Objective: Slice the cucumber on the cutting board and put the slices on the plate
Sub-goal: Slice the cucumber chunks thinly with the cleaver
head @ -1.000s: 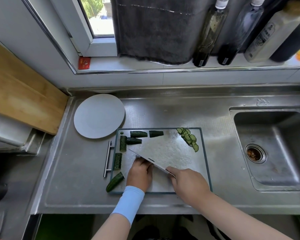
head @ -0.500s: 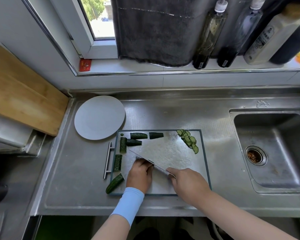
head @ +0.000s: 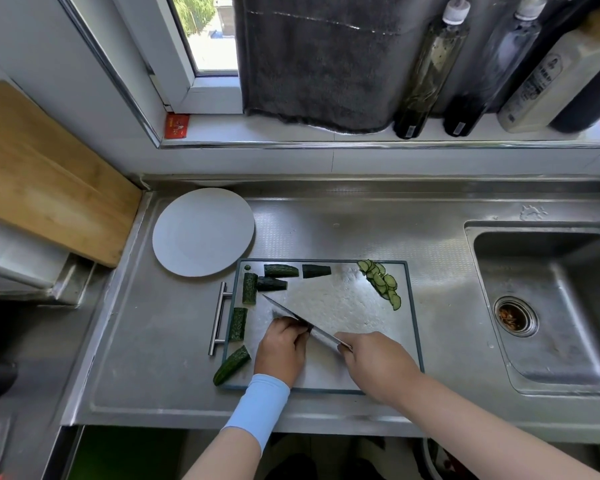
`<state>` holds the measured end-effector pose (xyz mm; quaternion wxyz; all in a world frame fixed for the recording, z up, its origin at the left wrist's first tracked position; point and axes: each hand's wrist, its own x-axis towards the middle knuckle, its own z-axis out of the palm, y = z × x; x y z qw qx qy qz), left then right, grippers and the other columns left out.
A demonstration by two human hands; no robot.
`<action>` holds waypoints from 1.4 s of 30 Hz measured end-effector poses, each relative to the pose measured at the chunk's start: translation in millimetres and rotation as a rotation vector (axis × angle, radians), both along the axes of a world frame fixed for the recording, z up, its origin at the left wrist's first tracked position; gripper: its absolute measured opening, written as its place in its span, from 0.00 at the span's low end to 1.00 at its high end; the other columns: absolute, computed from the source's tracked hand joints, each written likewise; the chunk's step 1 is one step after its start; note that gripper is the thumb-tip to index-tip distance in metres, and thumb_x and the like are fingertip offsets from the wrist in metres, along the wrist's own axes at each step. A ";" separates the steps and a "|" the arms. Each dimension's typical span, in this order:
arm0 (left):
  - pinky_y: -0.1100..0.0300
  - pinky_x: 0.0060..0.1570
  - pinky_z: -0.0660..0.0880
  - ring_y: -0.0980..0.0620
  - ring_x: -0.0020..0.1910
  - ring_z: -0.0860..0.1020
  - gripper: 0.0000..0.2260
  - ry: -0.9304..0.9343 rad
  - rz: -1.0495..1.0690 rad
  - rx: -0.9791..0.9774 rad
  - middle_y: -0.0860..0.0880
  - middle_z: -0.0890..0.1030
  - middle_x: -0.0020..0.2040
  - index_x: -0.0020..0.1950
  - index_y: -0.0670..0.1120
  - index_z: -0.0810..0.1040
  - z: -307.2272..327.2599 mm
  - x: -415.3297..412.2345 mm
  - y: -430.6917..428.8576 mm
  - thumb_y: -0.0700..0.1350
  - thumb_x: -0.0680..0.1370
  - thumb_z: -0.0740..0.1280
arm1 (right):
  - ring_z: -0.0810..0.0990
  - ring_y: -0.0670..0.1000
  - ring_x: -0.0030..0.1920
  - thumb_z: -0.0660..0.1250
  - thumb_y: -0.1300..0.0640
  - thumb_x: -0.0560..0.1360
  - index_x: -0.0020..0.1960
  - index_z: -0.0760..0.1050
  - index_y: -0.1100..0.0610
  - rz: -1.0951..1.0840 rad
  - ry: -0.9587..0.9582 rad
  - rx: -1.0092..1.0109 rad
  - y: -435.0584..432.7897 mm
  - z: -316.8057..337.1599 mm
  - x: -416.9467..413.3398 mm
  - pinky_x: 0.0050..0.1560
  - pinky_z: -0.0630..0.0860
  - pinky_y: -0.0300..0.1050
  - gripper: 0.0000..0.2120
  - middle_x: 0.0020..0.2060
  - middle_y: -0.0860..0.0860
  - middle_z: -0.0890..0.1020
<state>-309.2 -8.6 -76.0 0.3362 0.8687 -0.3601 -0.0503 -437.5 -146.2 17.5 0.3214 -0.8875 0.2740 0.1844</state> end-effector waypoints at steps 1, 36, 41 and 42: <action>0.66 0.45 0.72 0.53 0.46 0.75 0.09 -0.004 -0.003 -0.003 0.49 0.82 0.43 0.43 0.45 0.85 0.1 -0.2 -0.1 0.36 0.66 0.78 | 0.76 0.54 0.44 0.54 0.52 0.84 0.60 0.77 0.46 0.003 0.003 0.011 1.1 -0.6 4.0 0.43 0.72 0.45 0.13 0.40 0.47 0.79; 0.71 0.49 0.68 0.55 0.47 0.74 0.09 0.007 0.017 -0.003 0.48 0.82 0.44 0.43 0.45 0.85 3.5 -2.5 1.4 0.34 0.67 0.77 | 0.81 0.55 0.50 0.55 0.52 0.84 0.67 0.74 0.46 0.035 0.018 -0.069 -0.2 5.3 -20.3 0.47 0.77 0.46 0.15 0.50 0.51 0.84; 0.69 0.48 0.69 0.53 0.47 0.74 0.11 -0.004 0.023 -0.026 0.48 0.82 0.43 0.43 0.45 0.85 2.0 -3.0 2.0 0.33 0.65 0.78 | 0.78 0.55 0.42 0.55 0.53 0.83 0.62 0.76 0.45 0.034 -0.005 -0.008 6.1 -4.6 -2.5 0.39 0.72 0.45 0.14 0.40 0.49 0.81; 0.68 0.48 0.69 0.53 0.47 0.75 0.11 -0.008 0.020 -0.031 0.48 0.82 0.43 0.43 0.45 0.85 1.7 -3.3 2.3 0.33 0.65 0.78 | 0.77 0.54 0.41 0.54 0.53 0.83 0.61 0.76 0.45 0.033 -0.004 -0.003 6.6 -6.6 2.2 0.39 0.71 0.45 0.14 0.39 0.49 0.80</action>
